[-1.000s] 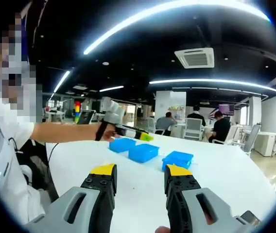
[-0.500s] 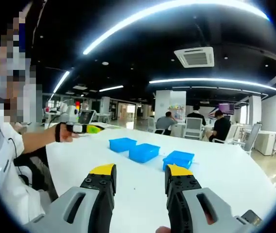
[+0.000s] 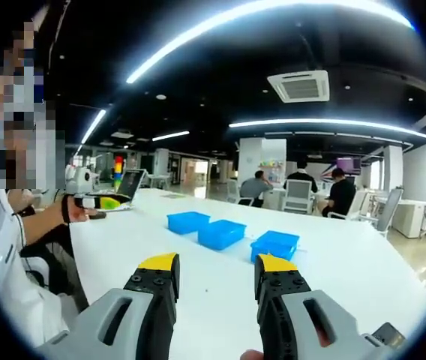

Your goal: Pick up the resistors one by one and place each resistor into its matching bin, sorting the parts by color and model until every resistor is separated into the correct bin for its type

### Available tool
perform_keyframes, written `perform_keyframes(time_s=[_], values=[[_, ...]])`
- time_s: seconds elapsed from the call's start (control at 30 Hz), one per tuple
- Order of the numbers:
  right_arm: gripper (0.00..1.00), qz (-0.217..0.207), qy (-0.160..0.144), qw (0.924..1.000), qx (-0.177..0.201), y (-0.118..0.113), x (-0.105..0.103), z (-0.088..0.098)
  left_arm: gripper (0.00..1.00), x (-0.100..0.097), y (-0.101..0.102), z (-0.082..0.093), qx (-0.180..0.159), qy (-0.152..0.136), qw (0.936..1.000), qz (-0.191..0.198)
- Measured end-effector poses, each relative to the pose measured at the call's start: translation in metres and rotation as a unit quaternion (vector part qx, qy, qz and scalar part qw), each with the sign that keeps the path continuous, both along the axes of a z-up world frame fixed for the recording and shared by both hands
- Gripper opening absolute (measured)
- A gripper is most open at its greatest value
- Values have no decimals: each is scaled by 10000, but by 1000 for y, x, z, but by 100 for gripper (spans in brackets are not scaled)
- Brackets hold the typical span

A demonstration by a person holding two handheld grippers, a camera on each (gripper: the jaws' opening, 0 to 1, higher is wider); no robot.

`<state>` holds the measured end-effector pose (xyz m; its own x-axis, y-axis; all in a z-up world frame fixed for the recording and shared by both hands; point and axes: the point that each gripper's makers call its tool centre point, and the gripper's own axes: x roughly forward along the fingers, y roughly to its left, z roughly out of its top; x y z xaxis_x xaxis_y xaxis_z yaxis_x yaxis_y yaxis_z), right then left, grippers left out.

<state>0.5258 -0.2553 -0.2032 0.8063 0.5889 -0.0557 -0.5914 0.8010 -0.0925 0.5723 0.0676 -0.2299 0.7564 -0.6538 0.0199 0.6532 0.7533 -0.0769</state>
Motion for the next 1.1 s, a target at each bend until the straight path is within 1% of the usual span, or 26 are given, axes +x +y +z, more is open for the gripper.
perform_keyframes(time_s=[0.07, 0.17, 0.23, 0.27, 0.3, 0.4, 0.43, 0.53, 0.57, 0.63, 0.7, 0.73, 0.77, 0.83, 0.87, 0.9, 0.93, 0.97, 1.0, 1.03, 1.07, 1.1], values=[[42, -19, -5, 10000, 4, -4, 1, 3, 51, 3, 0, -1, 7, 50, 10000, 1], [41, -48, -17, 10000, 11, -8, 2, 5, 49, 6, -6, -4, 94, 229, 9997, -71], [41, -62, -25, 10000, 13, -10, 2, 6, 49, 6, -7, -5, 117, 251, 9996, -83], [41, -64, -26, 10000, 18, -10, 2, 7, 49, 7, -20, -11, 351, 429, 9982, -237], [41, -65, -28, 10000, 17, -11, 2, 7, 49, 7, -26, -13, 421, 466, 9975, -322], [41, -63, -34, 10000, 21, -13, 3, 10, 50, 6, -46, -19, 789, 548, 9935, -611], [41, -62, -39, 10000, 22, -14, 3, 11, 51, 7, -53, -21, 893, 614, 9917, -689], [41, -66, -51, 10000, 22, -14, 3, 12, 50, 16, -71, -21, 1097, 559, 9897, -734], [41, -69, -57, 10000, 28, -15, 3, 12, 50, 24, -77, -24, 1243, 579, 9880, -717], [41, -74, -77, 9999, 37, -10, -1, 9, 49, 30, -86, -26, 1357, 603, 9856, -805], [41, -78, -89, 9999, 39, -8, -4, 8, 49, 36, -97, -30, 1612, 638, 9805, -931], [41, -79, -96, 9999, 41, -6, -5, 7, 48, 39, -104, -31, 1767, 570, 9773, -1021], [41, -80, -102, 9999, 44, -6, -6, 6, 48, 43, -110, -33, 1943, 525, 9730, -1128], [41, -80, -103, 9999, 52, -4, -7, 5, 48, 49, -122, -40, 2341, 594, 9603, -1400], [41, -81, -103, 9999, 54, -3, -7, 4, 47, 50, -124, -41, 2408, 592, 9576, -1468], [41, -82, -102, 9999, 57, -3, -7, 3, 45, 50, -129, -42, 2581, 543, 9504, -1648], [41, -83, -102, 9999, 59, -2, -8, 2, 42, 50, -138, -45, 2884, 458, 9363, -1951], [41, -84, -101, 9999, 61, -1, -8, 1, 39, 51, -147, -49, 3264, 354, 9156, -2320], [41, -82, -100, 9999, 56, -1, -8, 1, 35, 52, -156, -53, 3671, 245, 8899, -2698], [41, -80, -97, 9999, 53, 0, -9, 0, 34, 54, -163, -57, 4059, 150, 8621, -3029], [41, -77, -97, 9999, 55, 1, -9, -1, 34, 57, -169, -61, 4389, 83, 8370, -3267], [41, -75, -100, 9999, 54, 2, -10, -1, 33, 59, -172, -65, 4658, 55, 8154, -3437]])
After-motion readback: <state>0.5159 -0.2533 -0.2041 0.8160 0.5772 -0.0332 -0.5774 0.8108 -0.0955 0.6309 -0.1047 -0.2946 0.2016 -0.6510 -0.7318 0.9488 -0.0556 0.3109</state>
